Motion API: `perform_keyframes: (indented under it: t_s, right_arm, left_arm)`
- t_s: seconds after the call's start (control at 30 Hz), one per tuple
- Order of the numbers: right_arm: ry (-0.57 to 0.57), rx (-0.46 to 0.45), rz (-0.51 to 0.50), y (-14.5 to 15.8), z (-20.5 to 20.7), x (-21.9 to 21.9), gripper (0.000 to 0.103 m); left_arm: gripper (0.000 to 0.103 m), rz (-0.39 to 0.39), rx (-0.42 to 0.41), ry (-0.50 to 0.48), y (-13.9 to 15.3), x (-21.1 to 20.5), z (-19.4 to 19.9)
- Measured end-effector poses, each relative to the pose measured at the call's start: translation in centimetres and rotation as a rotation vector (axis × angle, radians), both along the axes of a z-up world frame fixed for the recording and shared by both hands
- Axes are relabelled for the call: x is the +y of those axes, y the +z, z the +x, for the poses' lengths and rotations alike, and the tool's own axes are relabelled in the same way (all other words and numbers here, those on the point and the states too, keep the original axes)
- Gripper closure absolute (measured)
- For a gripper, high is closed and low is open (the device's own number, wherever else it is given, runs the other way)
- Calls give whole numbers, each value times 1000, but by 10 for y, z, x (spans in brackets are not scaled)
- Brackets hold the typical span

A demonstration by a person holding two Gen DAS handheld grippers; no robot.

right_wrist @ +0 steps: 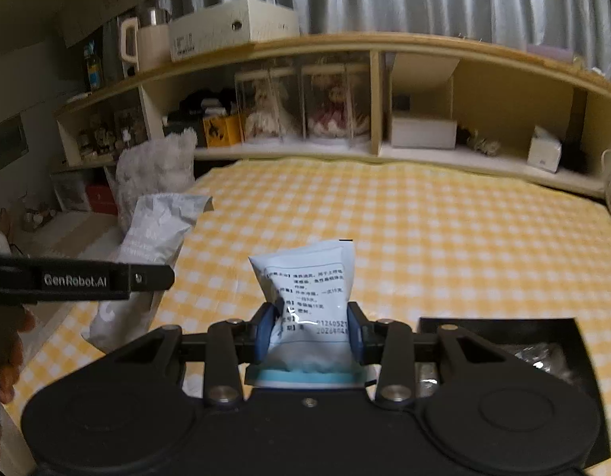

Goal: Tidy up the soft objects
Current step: 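Carry the grey pouch and white packet into the black box and release both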

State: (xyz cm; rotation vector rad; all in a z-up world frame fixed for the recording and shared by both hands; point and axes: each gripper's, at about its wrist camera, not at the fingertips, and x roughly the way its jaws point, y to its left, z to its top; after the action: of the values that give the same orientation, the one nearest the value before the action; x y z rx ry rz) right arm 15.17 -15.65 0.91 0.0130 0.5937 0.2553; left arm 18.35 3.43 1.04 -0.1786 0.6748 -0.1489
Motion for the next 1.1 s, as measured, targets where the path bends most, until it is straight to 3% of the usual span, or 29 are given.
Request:
perform_keyframes:
  t_s: [0.3, 0.57, 0.77, 0.93, 1.1]
  right_arm:
    - [-20, -40, -41, 26, -23, -52, 63]
    - [-185, 13, -30, 7, -30, -132, 63]
    - [-304, 11, 13, -4, -34, -178, 63]
    - [-372, 11, 96, -12, -37, -205, 63]
    - [-390, 0, 118, -16, -37, -213, 63]
  left_arm:
    - [48, -74, -40, -21, 19, -37, -14]
    - [48, -163, -23, -61, 20, -92, -10]
    - [48, -256, 18, -108, 4, -141, 0]
    - [48, -408, 101, -147, -23, -183, 14]
    - [47, -462, 178, -167, -48, -225, 25]
